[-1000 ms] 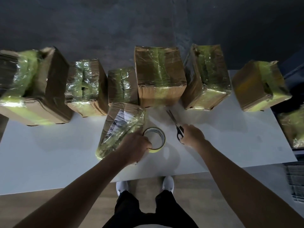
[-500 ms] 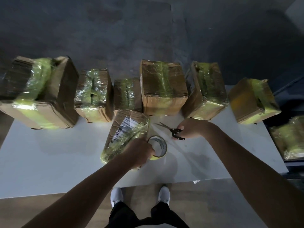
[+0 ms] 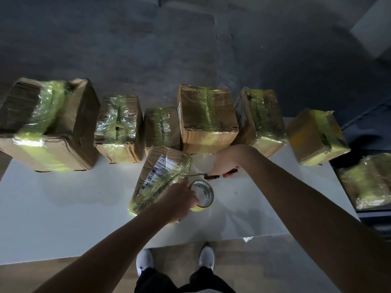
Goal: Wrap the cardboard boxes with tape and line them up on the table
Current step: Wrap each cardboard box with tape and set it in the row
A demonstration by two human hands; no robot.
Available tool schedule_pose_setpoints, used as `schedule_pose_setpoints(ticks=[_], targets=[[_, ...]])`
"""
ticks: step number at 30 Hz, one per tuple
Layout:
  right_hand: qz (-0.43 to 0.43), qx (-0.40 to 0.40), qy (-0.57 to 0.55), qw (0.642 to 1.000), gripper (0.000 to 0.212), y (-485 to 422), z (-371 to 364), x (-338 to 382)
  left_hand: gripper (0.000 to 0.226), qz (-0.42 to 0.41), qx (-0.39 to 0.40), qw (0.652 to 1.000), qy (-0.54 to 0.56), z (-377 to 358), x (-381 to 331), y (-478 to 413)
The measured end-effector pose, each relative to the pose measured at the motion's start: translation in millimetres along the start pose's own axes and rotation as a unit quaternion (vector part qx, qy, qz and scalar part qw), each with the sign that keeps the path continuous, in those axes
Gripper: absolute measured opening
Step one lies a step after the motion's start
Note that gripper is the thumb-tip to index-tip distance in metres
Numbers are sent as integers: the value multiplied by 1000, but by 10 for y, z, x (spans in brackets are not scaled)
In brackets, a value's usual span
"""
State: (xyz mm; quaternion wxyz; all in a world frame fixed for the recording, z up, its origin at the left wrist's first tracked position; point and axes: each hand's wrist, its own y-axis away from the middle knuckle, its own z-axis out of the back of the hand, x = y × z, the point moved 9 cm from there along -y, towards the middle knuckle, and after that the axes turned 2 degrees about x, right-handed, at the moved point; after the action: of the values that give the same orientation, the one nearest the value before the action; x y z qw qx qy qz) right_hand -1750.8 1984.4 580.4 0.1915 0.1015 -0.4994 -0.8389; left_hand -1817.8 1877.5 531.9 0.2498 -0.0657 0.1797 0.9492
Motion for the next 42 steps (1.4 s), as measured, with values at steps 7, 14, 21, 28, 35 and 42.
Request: schedule_pose_setpoints(ticks=[7, 14, 21, 28, 35, 42], targets=[[-26, 8, 46, 999, 41, -187, 95, 142, 32, -3, -13, 1000, 8, -8, 0, 15], [-34, 36, 66, 997, 42, -353, 28, 170, 32, -21, -16, 1000, -7, -45, -8, -7], [-12, 27, 97, 995, 37, -399, 21, 118, 33, -41, -31, 999, 13, -77, -6, 1], [39, 31, 155, 987, 32, -236, 32, 170, 33, -47, -30, 998, 15, -43, -20, 7], [19, 32, 83, 996, 34, -174, -58, -53, 32, -53, -8, 998, -25, -23, -48, 22], [-66, -39, 13, 997, 37, -168, -260, -683, 22, -55, 46, 981, -180, -76, -168, -47]])
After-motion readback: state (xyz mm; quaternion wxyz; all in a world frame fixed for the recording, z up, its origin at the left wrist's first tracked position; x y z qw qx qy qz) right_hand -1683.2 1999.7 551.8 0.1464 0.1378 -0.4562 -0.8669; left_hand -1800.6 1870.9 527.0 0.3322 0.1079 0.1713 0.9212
